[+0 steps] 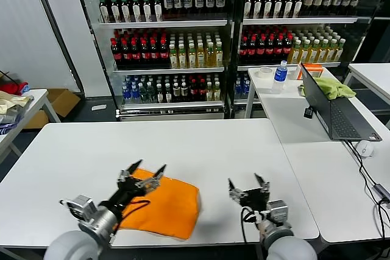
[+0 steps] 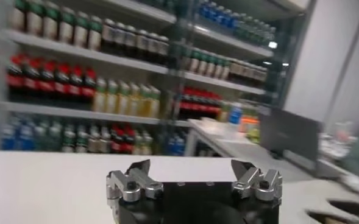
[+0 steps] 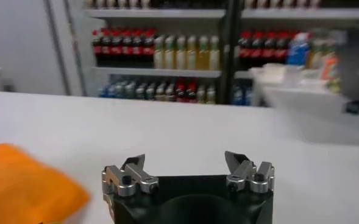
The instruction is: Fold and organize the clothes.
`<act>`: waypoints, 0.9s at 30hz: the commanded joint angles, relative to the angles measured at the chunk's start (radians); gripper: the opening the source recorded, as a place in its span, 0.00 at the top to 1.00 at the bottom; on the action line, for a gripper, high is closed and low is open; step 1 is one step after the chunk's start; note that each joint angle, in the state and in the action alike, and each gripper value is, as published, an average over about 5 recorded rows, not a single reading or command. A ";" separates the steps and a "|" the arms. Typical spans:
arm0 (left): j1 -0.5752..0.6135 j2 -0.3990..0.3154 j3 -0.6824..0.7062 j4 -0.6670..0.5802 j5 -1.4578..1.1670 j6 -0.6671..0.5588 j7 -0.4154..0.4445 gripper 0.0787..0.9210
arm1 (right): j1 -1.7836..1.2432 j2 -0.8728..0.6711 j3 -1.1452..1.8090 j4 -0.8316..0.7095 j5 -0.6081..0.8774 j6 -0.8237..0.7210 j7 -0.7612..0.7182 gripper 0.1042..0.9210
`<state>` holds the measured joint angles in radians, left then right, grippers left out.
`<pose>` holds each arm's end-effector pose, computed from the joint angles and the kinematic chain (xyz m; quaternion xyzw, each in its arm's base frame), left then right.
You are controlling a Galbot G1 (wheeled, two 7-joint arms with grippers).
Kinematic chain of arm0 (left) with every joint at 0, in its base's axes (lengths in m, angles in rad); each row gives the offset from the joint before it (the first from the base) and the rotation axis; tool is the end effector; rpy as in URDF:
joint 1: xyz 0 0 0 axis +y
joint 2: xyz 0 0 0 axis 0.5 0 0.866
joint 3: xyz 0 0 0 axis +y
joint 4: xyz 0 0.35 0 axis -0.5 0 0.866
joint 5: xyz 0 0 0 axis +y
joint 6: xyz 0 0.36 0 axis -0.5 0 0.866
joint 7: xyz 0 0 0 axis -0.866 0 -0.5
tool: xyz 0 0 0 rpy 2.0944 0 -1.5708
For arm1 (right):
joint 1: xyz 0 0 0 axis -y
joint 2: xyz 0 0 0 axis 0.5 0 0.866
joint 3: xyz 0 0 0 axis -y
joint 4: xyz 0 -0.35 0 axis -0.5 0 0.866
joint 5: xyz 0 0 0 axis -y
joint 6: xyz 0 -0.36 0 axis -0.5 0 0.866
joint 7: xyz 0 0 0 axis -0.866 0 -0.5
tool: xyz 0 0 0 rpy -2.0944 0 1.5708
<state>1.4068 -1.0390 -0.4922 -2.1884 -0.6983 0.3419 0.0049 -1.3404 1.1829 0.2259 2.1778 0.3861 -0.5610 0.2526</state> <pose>0.2300 0.0638 -0.2218 -0.1892 -0.9730 0.0859 0.1009 0.2224 0.0256 -0.2413 0.1246 -0.9737 0.0134 0.1903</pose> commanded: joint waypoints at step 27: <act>0.057 -0.001 -0.198 0.036 0.090 -0.031 -0.019 0.12 | 0.189 0.005 -0.310 -0.228 0.281 -0.017 -0.004 0.23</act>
<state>1.4607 -1.0407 -0.6751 -2.1560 -0.6188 0.3138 -0.0108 -1.1747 1.1688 -0.0578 1.9979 0.6306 -0.5766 0.2426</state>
